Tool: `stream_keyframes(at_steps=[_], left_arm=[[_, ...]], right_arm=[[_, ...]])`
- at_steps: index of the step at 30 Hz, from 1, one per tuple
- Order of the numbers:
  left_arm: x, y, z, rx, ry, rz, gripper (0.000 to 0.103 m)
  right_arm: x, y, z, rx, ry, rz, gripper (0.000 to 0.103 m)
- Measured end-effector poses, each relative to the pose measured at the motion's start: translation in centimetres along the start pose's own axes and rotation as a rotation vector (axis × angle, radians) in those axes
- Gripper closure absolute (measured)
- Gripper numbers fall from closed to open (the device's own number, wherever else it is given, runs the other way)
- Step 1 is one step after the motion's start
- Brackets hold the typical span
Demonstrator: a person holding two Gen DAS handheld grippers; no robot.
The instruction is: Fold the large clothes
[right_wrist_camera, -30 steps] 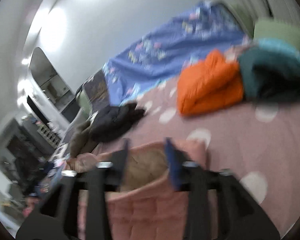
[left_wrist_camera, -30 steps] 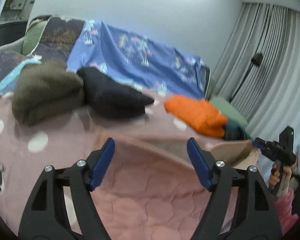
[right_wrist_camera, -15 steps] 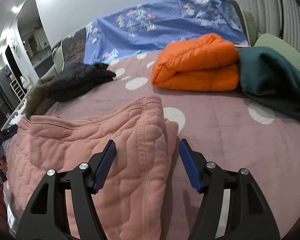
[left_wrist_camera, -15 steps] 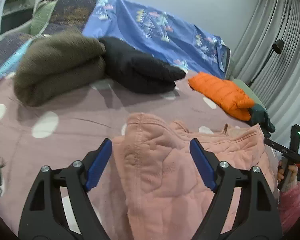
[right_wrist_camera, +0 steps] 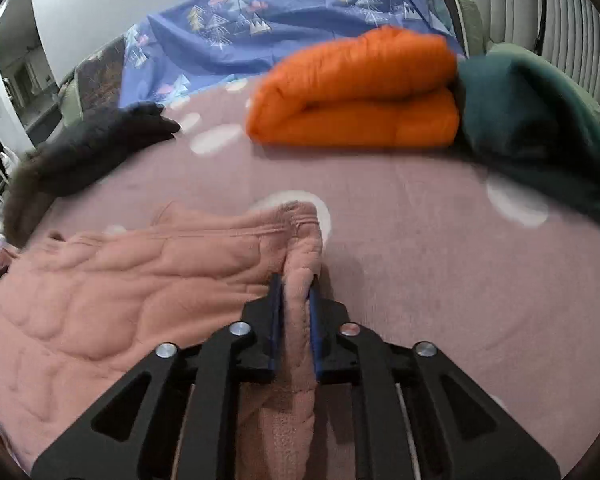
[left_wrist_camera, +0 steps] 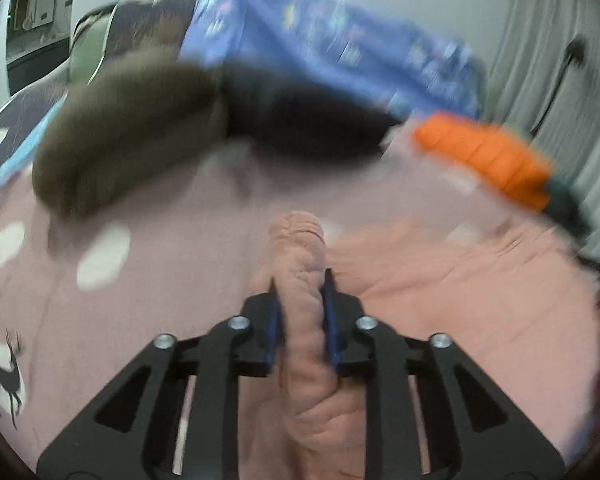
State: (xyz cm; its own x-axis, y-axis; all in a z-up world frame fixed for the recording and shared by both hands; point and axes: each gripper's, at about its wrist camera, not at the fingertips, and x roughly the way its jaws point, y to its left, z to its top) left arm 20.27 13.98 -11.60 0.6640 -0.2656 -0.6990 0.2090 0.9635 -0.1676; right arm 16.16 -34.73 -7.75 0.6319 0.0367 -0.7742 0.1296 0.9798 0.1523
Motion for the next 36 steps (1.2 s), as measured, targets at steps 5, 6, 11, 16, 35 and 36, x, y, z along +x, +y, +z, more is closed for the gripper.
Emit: stream_keyframes(at_steps=[5, 6, 11, 16, 35, 36], left_arm=[[-1.6, 0.3, -0.5, -0.019, -0.045, 0.012, 0.077], [-2.0, 0.2, -0.4, -0.012, -0.05, 0.025, 0.077], [-6.1, -0.6, 0.2, 0.008, -0.143, 0.128, 0.077], [-11.1, -1.4, 1.5, -0.069, -0.251, 0.073, 0.078], [1.4, -6.4, 1.0, 0.0, 0.006, 0.204, 0.051], [1.4, -6.3, 1.0, -0.006, 0.006, 0.199, 0.051]], right_arm=[[-3.2, -1.2, 0.7, 0.037, -0.064, -0.039, 0.053], [-4.3, -1.0, 0.7, 0.032, -0.079, -0.055, 0.053], [-7.7, 1.6, 0.6, -0.02, -0.139, -0.027, 0.052], [-8.3, 6.7, 1.0, -0.126, -0.134, 0.064, 0.052], [2.4, 14.5, 0.3, -0.172, 0.04, 0.162, 0.046], [2.5, 14.3, 0.3, -0.166, 0.043, 0.169, 0.046]])
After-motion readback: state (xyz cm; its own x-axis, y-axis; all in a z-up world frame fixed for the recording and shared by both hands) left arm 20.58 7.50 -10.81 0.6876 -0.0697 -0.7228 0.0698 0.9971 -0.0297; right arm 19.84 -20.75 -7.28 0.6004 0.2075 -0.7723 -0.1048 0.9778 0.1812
